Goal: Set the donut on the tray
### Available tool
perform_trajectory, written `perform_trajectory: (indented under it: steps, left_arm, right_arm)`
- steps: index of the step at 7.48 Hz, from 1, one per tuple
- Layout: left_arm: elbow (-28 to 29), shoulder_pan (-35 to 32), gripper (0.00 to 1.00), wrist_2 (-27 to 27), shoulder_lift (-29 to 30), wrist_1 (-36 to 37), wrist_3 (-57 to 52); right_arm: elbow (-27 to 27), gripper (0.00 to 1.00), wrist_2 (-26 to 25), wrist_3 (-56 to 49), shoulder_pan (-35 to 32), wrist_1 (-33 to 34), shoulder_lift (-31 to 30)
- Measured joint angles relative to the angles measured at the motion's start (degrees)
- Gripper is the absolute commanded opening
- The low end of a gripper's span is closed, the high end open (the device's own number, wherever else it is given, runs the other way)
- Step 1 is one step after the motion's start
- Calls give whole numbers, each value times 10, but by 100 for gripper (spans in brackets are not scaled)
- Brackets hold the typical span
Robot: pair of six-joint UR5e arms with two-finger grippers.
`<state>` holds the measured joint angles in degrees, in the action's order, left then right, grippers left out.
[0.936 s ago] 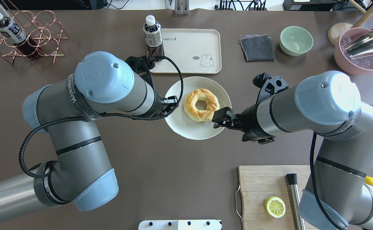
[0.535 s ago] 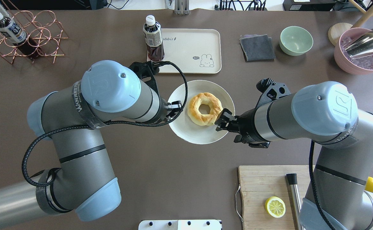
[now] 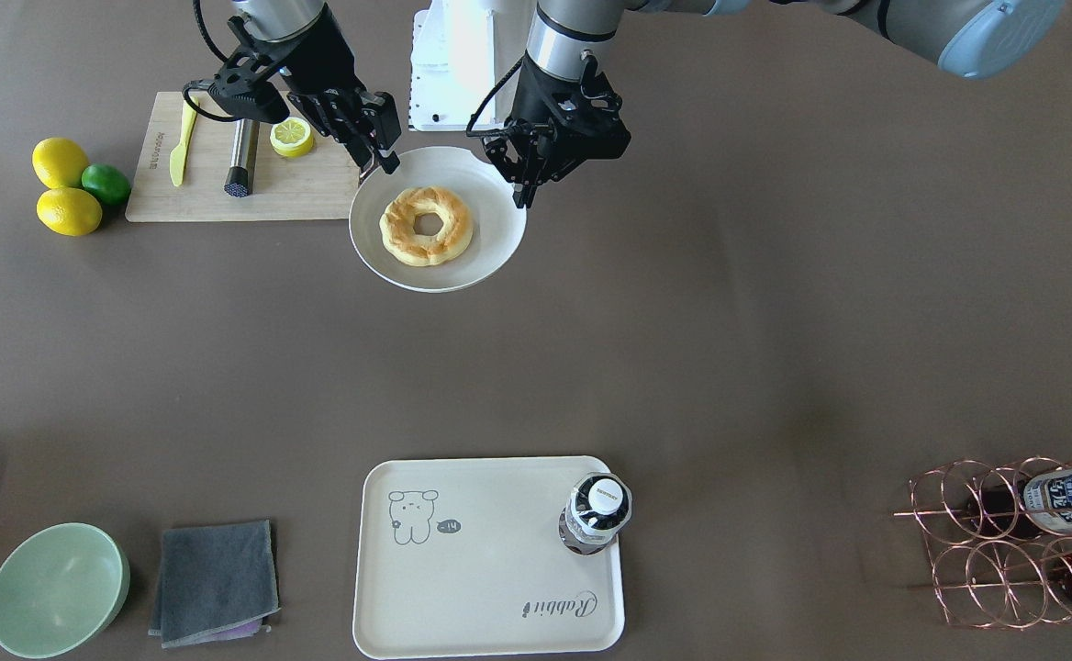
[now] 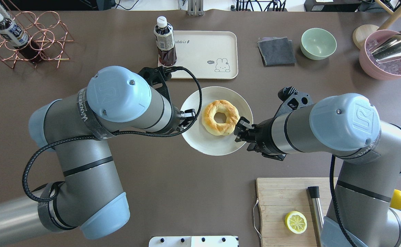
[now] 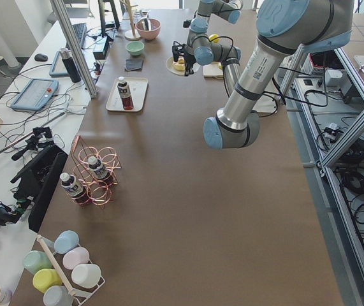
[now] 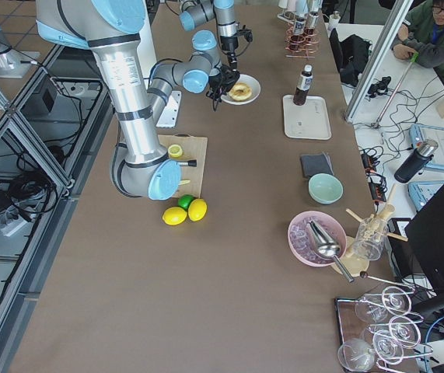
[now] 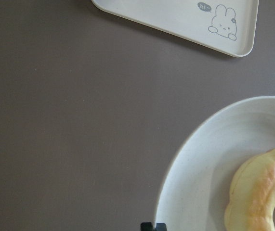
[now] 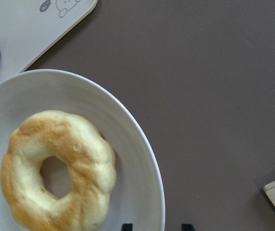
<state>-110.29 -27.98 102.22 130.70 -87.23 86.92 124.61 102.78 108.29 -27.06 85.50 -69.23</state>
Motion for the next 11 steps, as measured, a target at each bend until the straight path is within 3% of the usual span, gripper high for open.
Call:
perform_trajectory:
  steps: [1, 5, 6, 7, 10, 11]
  left_arm:
    - [0, 0, 0, 0, 0, 0, 0]
    - [-2, -1, 0, 0, -1, 0, -1]
    - [-7, -1, 52, 0, -3, 0, -3]
    - [-15, -2, 98, 1, -7, -1, -7]
    - [-58, -39, 99, 23, -38, 1, -90]
    - [-66, -85, 99, 78, -51, 2, -135]
  right_arm:
    - [-1, 0, -2, 3, 2, 0, 1]
    - [-2, 0, -4, 10, 2, 0, 5]
    - [-1, 0, -4, 10, 2, 0, 5]
    - [-1, 0, -4, 10, 2, 0, 5]
    - [-2, 0, -3, 9, -1, 1, 3]
    - [-6, 0, -2, 9, -5, 2, 5]
